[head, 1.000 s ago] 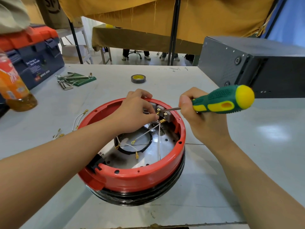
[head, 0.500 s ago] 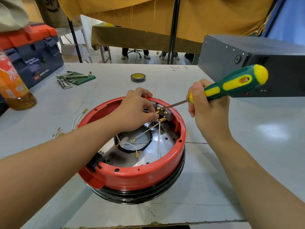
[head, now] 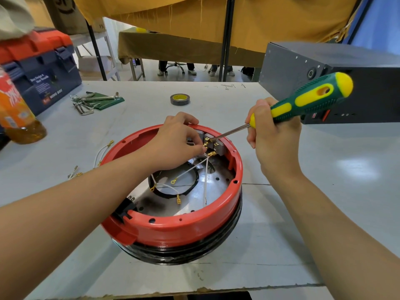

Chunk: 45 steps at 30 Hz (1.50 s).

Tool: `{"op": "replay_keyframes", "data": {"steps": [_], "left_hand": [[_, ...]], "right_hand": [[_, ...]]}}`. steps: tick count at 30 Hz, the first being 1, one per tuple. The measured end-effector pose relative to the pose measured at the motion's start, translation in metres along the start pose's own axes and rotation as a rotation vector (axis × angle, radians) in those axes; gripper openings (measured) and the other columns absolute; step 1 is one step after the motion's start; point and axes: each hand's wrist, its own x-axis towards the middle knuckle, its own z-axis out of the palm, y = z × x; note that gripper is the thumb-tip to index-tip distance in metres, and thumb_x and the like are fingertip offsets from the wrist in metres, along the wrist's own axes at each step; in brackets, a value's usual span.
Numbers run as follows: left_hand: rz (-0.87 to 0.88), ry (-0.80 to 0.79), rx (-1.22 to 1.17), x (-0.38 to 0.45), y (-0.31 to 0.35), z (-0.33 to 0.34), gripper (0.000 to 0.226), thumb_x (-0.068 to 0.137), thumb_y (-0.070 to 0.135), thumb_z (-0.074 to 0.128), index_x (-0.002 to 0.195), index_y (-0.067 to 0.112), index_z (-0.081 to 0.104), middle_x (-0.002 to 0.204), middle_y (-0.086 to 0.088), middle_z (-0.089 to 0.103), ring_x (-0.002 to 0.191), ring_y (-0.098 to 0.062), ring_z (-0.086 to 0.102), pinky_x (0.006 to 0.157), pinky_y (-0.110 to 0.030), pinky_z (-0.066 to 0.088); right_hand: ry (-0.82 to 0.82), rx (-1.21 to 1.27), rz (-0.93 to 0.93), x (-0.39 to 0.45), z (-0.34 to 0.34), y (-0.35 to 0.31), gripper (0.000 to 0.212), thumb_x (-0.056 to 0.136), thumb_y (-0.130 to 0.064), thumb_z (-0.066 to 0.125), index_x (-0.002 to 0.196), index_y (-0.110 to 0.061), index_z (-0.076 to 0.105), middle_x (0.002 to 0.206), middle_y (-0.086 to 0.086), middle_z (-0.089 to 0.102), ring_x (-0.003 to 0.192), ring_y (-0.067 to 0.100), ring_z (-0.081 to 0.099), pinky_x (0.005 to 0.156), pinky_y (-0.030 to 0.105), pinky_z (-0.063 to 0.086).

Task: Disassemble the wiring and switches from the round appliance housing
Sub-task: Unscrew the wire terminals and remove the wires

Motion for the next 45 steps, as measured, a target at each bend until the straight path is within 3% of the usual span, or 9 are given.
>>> {"op": "replay_keyframes", "data": {"steps": [9,12,16,23,31,36,40,45], "left_hand": [[0.001,0.001,-0.008,0.000,0.000,0.000,0.010,0.085,0.030,0.067,0.081,0.022,0.072,0.137,0.006,0.039,0.127,-0.013,0.028,0.095,-0.026,0.026],[0.001,-0.002,-0.011,0.000,0.000,-0.001,0.010,0.085,0.031,0.066,0.080,0.023,0.071,0.136,0.006,0.039,0.128,-0.013,0.028,0.096,-0.026,0.025],[0.005,-0.001,-0.009,-0.001,0.000,-0.001,0.010,0.085,0.031,0.067,0.080,0.024,0.071,0.136,0.006,0.038,0.128,-0.013,0.028,0.097,-0.026,0.025],[0.008,0.000,-0.001,0.000,0.000,-0.001,0.009,0.085,0.032,0.067,0.079,0.025,0.069,0.136,0.006,0.038,0.128,-0.013,0.028,0.098,-0.027,0.025],[0.007,-0.006,0.013,0.000,0.001,0.000,0.009,0.085,0.032,0.066,0.081,0.024,0.070,0.137,0.006,0.038,0.128,-0.013,0.027,0.097,-0.025,0.023],[0.003,-0.006,0.019,-0.001,0.002,0.000,0.010,0.086,0.031,0.066,0.082,0.023,0.070,0.138,0.005,0.038,0.129,-0.014,0.027,0.098,-0.028,0.024],[0.002,-0.001,0.017,-0.001,0.002,-0.001,0.010,0.086,0.030,0.066,0.083,0.022,0.071,0.138,0.005,0.038,0.130,-0.015,0.027,0.098,-0.027,0.024],[0.003,-0.003,0.021,-0.001,0.002,-0.001,0.009,0.086,0.030,0.065,0.081,0.024,0.070,0.139,0.005,0.038,0.130,-0.015,0.027,0.098,-0.028,0.024]], "right_hand": [[0.008,-0.020,-0.025,-0.002,0.001,-0.002,0.033,0.089,-0.025,0.046,0.056,-0.022,0.050,0.043,-0.013,0.048,0.039,0.007,0.045,0.046,0.018,0.037],[-0.053,-0.081,-0.141,-0.008,-0.001,-0.005,0.034,0.088,-0.027,0.047,0.059,-0.010,0.049,0.046,-0.010,0.045,0.044,0.008,0.046,0.050,0.019,0.039],[-0.136,-0.198,-0.299,-0.015,-0.001,-0.013,0.024,0.087,-0.022,0.046,0.064,-0.015,0.046,0.053,-0.018,0.042,0.052,-0.003,0.050,0.056,0.003,0.033],[-0.140,-0.190,-0.327,-0.017,-0.001,-0.011,0.020,0.087,-0.019,0.048,0.068,-0.017,0.046,0.056,-0.018,0.044,0.054,-0.006,0.051,0.057,0.002,0.033],[-0.105,-0.177,-0.301,-0.015,-0.003,-0.006,0.026,0.088,-0.023,0.045,0.063,-0.015,0.047,0.051,-0.016,0.043,0.051,0.000,0.050,0.055,0.006,0.036],[-0.016,-0.068,-0.102,-0.007,-0.003,0.000,0.036,0.090,-0.026,0.046,0.056,-0.015,0.048,0.044,-0.010,0.045,0.044,0.007,0.046,0.050,0.022,0.038],[0.006,-0.004,-0.026,-0.004,-0.002,0.005,0.035,0.090,-0.022,0.044,0.055,-0.023,0.047,0.043,-0.012,0.047,0.041,0.005,0.044,0.047,0.019,0.036],[0.017,0.055,0.034,-0.003,-0.002,0.005,0.035,0.090,-0.022,0.044,0.056,-0.020,0.049,0.042,-0.010,0.044,0.040,0.005,0.043,0.045,0.016,0.035]]}}
